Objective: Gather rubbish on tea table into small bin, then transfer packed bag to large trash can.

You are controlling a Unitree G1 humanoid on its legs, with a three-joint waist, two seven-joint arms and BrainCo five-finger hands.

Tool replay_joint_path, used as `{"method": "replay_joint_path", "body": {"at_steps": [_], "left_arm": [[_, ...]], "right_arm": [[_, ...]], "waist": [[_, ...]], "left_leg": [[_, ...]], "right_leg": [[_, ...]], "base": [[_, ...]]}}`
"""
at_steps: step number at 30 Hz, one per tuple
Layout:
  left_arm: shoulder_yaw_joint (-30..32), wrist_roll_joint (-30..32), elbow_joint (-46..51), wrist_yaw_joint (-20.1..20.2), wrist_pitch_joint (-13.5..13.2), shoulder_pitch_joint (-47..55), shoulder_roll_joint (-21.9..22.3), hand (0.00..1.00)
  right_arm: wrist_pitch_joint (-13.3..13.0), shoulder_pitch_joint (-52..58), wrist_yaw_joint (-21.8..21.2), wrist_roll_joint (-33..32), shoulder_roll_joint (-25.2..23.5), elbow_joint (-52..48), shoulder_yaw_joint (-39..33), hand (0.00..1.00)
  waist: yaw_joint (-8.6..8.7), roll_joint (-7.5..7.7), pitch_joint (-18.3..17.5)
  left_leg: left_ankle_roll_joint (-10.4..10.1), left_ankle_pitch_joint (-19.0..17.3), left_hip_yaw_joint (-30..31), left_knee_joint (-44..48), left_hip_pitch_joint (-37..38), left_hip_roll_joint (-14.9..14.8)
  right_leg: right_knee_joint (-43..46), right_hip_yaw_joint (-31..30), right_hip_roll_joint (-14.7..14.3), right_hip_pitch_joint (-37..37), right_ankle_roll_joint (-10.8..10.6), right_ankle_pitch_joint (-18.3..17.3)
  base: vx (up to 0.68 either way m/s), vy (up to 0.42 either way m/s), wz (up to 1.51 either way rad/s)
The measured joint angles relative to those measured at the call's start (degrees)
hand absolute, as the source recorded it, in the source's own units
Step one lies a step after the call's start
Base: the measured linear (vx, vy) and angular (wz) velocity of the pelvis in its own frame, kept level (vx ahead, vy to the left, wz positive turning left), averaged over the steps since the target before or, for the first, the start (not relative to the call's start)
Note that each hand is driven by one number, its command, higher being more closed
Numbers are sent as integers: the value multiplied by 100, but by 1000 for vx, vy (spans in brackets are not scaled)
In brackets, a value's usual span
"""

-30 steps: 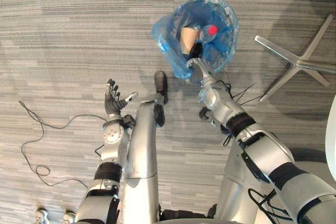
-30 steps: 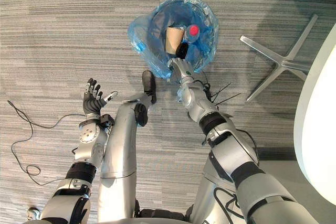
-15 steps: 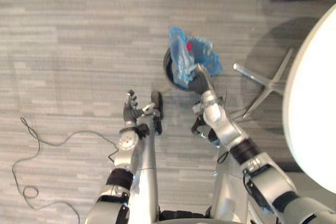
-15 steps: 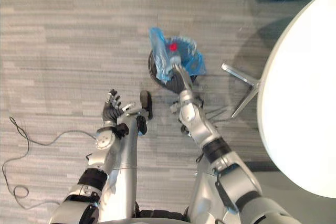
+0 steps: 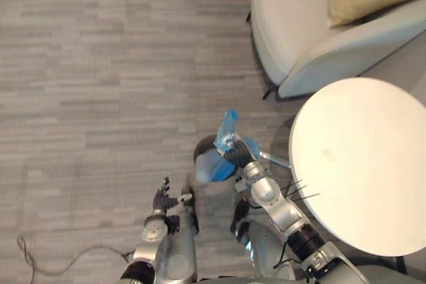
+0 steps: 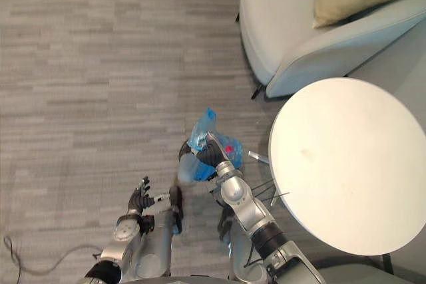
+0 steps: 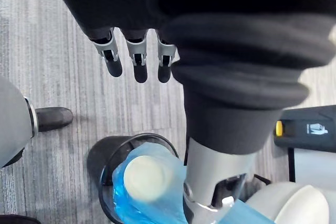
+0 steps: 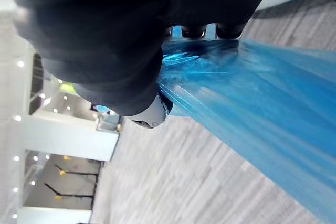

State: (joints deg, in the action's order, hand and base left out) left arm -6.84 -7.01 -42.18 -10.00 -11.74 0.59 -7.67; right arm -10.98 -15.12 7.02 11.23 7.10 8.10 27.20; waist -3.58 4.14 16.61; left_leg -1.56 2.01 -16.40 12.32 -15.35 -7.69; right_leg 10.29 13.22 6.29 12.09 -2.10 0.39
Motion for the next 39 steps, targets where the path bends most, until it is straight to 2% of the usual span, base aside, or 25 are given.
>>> {"method": "replay_joint_path", "body": {"at_steps": [2,4,5,6,8,9,10,11,12,13,15,16,17,18,19,20,22,23,25,26,27,28,31,35,39], "left_arm": [[1,0,169,9,-2,5,-31,0],[21,3,403,14,-11,66,-56,0],[25,24,494,44,-22,62,-80,0],[25,44,604,120,-14,108,-142,0],[59,43,1027,124,-16,335,-197,0],[170,41,1312,122,-13,511,-192,0],[207,40,1442,120,-13,598,-125,0],[218,39,1723,124,-41,850,-34,0],[216,38,1860,145,-74,973,39,0],[196,27,1912,189,-55,981,131,0],[62,-21,2292,260,-58,1133,198,0],[-56,-24,2633,282,-61,1117,134,0],[-102,-22,2743,317,-67,1038,116,0],[-161,-19,2849,373,-106,944,102,0],[-201,-4,3039,386,-115,904,71,0],[-205,9,3124,384,-132,900,56,0],[-259,106,3278,367,-234,696,11,0],[-278,115,3279,366,-235,646,6,0],[-542,290,3287,330,-242,134,18,0],[-621,342,3283,334,-242,3,-7,0],[-777,469,3288,319,-237,-168,-58,0],[-912,586,3301,252,-237,-267,-67,0],[-1106,685,3305,210,-237,-360,-51,0],[-1420,770,3289,112,-223,-579,-55,0],[-1632,767,2931,92,-226,-1010,-36,0]], "right_arm": [[-72,-62,-113,1,8,-287,116,100],[-116,-69,-123,1,22,-320,163,100],[-115,-63,-128,1,29,-332,214,100],[-116,-60,-182,1,40,-347,249,100],[-167,-68,-215,-26,90,-519,254,100],[-236,-136,-222,-52,184,-610,260,100],[-240,-143,-221,-64,225,-687,264,100],[-298,-215,-218,-88,343,-752,266,100],[-328,-378,-205,-175,454,-746,249,100],[-326,-494,-183,-230,602,-712,182,100],[-280,-612,-159,-307,905,-619,15,100],[-237,-701,-73,-428,1027,-621,-137,100],[-230,-776,-64,-452,1076,-619,-221,100],[-215,-894,-56,-474,1098,-616,-328,100],[-216,-1066,-55,-574,1101,-628,-369,100],[-218,-1099,-56,-630,1107,-656,-373,100],[-229,-1156,-62,-672,1159,-716,-401,100],[-229,-1157,-63,-673,1162,-717,-406,100],[-220,-1165,-110,-709,1195,-720,-417,100],[-218,-1164,-112,-724,1162,-706,-418,100],[-194,-1161,-165,-727,1069,-680,-376,100],[-191,-1170,-226,-730,992,-683,-374,100],[-186,-1263,-236,-826,676,-684,-187,100],[-186,-1505,-365,-846,296,-713,550,100],[-126,-1686,-516,-854,110,-731,1304,100]], "waist": [[34,5,-7],[67,-21,-16],[113,-17,-15],[101,-9,-21],[-71,24,-47],[-195,-2,-93],[-262,-83,-166],[-398,-189,-286],[-364,-336,-267],[-321,-566,-234],[-354,-735,-229],[-313,-669,-230],[-294,-602,-207],[-270,-558,-180],[-177,-580,-201],[-127,-608,-219],[-7,-698,-308],[-3,-707,-316],[135,-827,-395],[135,-797,-395],[136,-671,-460],[107,-617,-503],[111,-550,-587],[114,-463,-786],[129,-351,-926]], "left_leg": [[76,-52,-76,160,-46,5],[268,-89,-103,212,-90,-128],[338,-105,50,339,-125,-124],[394,-142,222,464,-125,-91],[386,-133,388,628,-206,2],[319,-61,440,642,-309,82],[286,36,484,535,-393,76],[237,300,510,171,-517,63],[196,559,579,-5,-637,37],[116,812,734,-202,-701,-36],[-192,1173,873,-772,-567,-97],[-688,598,794,-863,-623,-75],[-592,458,703,-522,-774,-45],[-328,310,604,25,-883,-9],[70,-18,471,933,-847,-41],[171,-195,473,1227,-764,-90],[163,-698,530,1635,-194,-344],[127,-736,539,1584,-110,-358],[-296,-913,552,355,516,-399],[-519,-818,573,75,605,-365],[-445,-586,564,-189,690,-221],[-407,-545,549,-250,706,-141],[-351,-521,500,-271,760,-6],[-282,-476,316,-405,853,121],[-268,-474,208,-440,917,117]], "right_leg": [[206,-104,33,137,-2,62],[512,-141,-20,195,-54,-58],[1806,-197,36,398,100,-688],[2865,-267,8,361,-67,-1108],[3439,-399,-67,71,-271,-1398],[2963,-397,-112,-56,-295,-1645],[2590,-375,-202,-113,-247,-1706],[1892,-373,-391,-200,-56,-1819],[1561,-374,-518,-203,220,-1836],[1420,-252,-648,-181,291,-1658],[1416,-17,-759,-138,399,-1520],[1292,271,-589,-101,569,-1363],[1253,341,-483,-61,595,-1315],[1214,411,-327,-12,628,-1216],[1044,504,-191,-18,630,-1038],[961,549,-161,-46,627,-967],[611,665,-166,-110,610,-745],[563,670,-173,-109,599,-705],[200,874,-232,-113,350,-474],[143,889,-209,-110,309,-391],[-20,838,-144,-106,216,-206],[-178,833,-101,-161,244,-8],[-453,702,-63,-289,157,235],[-1033,369,-65,-471,103,662],[-1247,193,-117,-526,134,835]], "base": [[-81,83,-28],[-130,-1,14],[-149,-82,65],[-145,-86,75],[-152,-146,57],[-182,-117,27],[-202,-57,-11],[-218,-44,-12],[-233,-64,14],[-280,-78,37],[-361,-86,60],[-347,-88,82],[-289,-63,82],[-285,-27,62],[-267,-17,54],[-281,15,47],[-175,76,38],[-142,96,44],[-127,121,54],[-96,154,44],[-62,160,20],[-44,159,13],[-31,171,-3],[-33,101,-21],[-62,17,-21]]}}
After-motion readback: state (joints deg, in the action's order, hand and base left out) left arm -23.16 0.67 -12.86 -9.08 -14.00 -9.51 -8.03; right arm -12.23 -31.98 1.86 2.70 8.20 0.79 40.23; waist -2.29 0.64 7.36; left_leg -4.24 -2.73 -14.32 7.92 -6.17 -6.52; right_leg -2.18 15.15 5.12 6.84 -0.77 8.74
